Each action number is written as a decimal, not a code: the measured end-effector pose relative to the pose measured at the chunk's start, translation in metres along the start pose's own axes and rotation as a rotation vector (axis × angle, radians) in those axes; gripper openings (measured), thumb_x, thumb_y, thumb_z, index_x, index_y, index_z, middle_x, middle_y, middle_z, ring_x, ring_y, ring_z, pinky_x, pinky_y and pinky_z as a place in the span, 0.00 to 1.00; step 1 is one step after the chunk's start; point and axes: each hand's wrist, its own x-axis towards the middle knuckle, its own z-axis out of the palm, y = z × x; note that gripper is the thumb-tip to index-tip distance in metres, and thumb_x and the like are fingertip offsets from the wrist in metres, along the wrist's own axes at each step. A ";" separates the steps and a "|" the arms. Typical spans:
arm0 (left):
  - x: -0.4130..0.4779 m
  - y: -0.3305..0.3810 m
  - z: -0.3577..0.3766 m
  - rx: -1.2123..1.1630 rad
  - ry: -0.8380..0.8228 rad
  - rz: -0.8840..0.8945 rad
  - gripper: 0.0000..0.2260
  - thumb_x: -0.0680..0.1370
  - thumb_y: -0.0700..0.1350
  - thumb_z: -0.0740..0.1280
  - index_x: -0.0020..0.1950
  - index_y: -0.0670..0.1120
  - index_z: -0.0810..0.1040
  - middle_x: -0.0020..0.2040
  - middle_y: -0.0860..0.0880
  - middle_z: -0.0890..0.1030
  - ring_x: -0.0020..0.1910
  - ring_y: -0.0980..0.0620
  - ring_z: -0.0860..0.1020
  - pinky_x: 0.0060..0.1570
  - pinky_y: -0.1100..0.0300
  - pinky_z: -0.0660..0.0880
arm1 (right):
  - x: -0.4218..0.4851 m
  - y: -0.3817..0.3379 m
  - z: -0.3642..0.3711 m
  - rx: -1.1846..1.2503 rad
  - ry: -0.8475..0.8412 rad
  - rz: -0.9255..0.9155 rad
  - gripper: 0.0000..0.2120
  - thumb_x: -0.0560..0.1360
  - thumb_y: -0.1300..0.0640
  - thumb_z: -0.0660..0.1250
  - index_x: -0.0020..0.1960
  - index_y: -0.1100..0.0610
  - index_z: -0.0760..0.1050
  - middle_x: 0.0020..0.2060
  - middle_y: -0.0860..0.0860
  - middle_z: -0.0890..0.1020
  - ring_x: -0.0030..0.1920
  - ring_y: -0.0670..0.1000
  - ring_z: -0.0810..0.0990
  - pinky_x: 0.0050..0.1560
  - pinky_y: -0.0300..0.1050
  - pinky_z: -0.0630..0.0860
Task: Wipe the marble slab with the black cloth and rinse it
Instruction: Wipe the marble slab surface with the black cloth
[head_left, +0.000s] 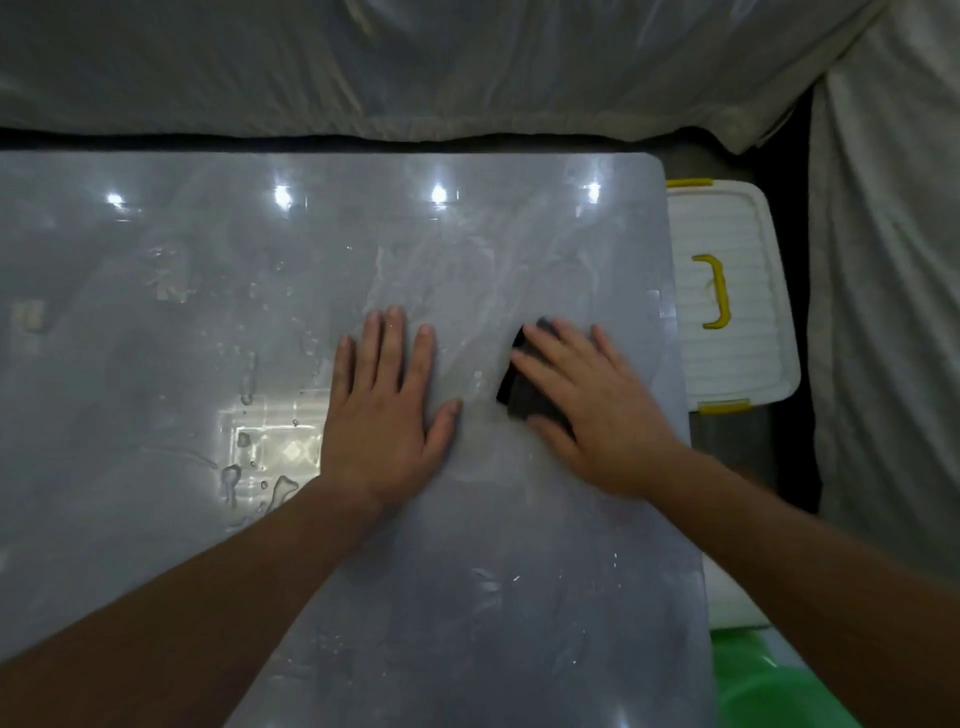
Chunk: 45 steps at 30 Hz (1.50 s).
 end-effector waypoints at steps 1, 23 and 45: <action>0.001 0.000 0.000 0.001 0.006 0.001 0.34 0.81 0.62 0.50 0.82 0.46 0.50 0.82 0.40 0.46 0.81 0.42 0.42 0.78 0.41 0.45 | 0.017 0.013 -0.004 0.015 0.044 0.077 0.31 0.78 0.44 0.58 0.79 0.52 0.61 0.80 0.54 0.60 0.81 0.57 0.55 0.78 0.66 0.52; -0.035 -0.017 -0.003 -0.269 0.086 0.054 0.32 0.80 0.51 0.55 0.80 0.36 0.53 0.81 0.39 0.55 0.81 0.44 0.51 0.79 0.44 0.48 | 0.102 -0.050 0.009 0.033 0.041 -0.036 0.29 0.79 0.44 0.57 0.79 0.51 0.62 0.80 0.51 0.61 0.81 0.57 0.54 0.78 0.64 0.46; -0.035 -0.011 -0.008 -0.096 0.004 0.066 0.34 0.76 0.51 0.57 0.80 0.38 0.56 0.81 0.37 0.52 0.81 0.41 0.48 0.79 0.42 0.44 | 0.007 0.017 -0.011 0.058 0.024 0.149 0.31 0.78 0.43 0.54 0.79 0.52 0.62 0.80 0.53 0.60 0.81 0.57 0.54 0.77 0.68 0.50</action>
